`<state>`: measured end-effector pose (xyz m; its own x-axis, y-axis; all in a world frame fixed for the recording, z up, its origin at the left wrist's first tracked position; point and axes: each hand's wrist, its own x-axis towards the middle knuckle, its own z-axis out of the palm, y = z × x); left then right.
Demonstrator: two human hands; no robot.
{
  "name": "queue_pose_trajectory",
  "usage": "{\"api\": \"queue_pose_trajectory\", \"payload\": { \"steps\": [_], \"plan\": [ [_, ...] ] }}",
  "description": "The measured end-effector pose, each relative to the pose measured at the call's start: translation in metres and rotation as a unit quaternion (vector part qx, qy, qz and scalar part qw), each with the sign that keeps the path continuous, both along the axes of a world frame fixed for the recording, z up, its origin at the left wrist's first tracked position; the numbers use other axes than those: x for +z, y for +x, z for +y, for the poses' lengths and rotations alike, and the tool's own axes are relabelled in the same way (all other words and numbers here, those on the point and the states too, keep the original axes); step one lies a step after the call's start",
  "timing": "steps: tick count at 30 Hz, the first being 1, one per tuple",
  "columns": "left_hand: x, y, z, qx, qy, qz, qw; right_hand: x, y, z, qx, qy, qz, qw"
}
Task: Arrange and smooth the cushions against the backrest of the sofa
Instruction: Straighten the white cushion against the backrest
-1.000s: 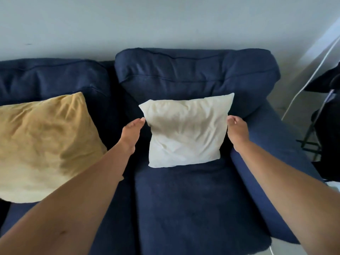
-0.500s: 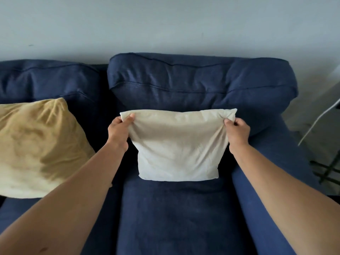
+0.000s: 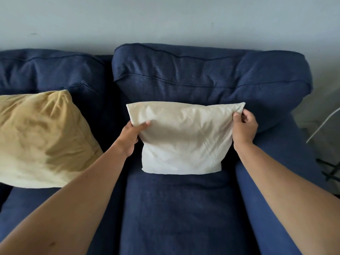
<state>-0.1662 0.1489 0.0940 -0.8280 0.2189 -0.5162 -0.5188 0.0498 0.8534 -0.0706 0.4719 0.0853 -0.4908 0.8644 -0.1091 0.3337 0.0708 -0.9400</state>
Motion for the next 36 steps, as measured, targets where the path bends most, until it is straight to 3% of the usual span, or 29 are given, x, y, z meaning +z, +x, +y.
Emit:
{"api": "queue_pose_trajectory", "payload": {
  "steps": [9, 12, 14, 16, 18, 21, 24, 26, 29, 32, 34, 36],
  "plan": [
    [-0.009, 0.002, 0.011, 0.141, -0.014, 0.097, 0.985, 0.002, -0.001, 0.021, -0.02, 0.079, -0.079, 0.994],
    [-0.012, 0.005, 0.016, 0.178, -0.096, 0.08, 0.976, 0.003, 0.002, 0.014, -0.01, 0.111, -0.126, 0.986],
    [-0.007, 0.007, 0.02, 0.201, -0.186, 0.108, 0.956, 0.008, 0.005, 0.004, -0.016, 0.153, -0.108, 0.982],
    [-0.001, 0.013, 0.024, 0.203, -0.316, 0.227, 0.898, 0.011, 0.008, -0.013, 0.0, 0.235, -0.058, 0.97],
    [0.002, 0.022, 0.033, 0.163, -0.402, 0.409, 0.803, 0.009, 0.009, -0.035, 0.069, 0.347, -0.02, 0.935],
    [-0.01, 0.038, 0.06, -0.031, -0.44, 0.593, 0.674, -0.006, 0.002, -0.071, 0.243, 0.457, -0.022, 0.855],
    [-0.036, 0.038, 0.074, -0.236, -0.499, 0.574, 0.605, -0.032, -0.008, -0.091, 0.356, 0.544, -0.104, 0.753],
    [-0.052, 0.02, 0.067, -0.293, -0.55, 0.509, 0.593, -0.046, -0.015, -0.081, 0.371, 0.57, -0.184, 0.71],
    [-0.06, -0.016, 0.043, -0.275, -0.62, 0.41, 0.61, -0.06, -0.021, -0.038, 0.345, 0.534, -0.279, 0.72],
    [-0.054, -0.032, 0.023, -0.214, -0.644, 0.364, 0.638, -0.061, -0.02, -0.004, 0.26, 0.485, -0.32, 0.772],
    [-0.048, -0.022, 0.02, -0.163, -0.597, 0.437, 0.653, -0.055, -0.016, -0.003, 0.214, 0.47, -0.285, 0.808],
    [-0.05, 0.003, 0.029, -0.165, -0.508, 0.565, 0.628, -0.053, -0.008, -0.017, 0.219, 0.496, -0.216, 0.812]
  ]
}}
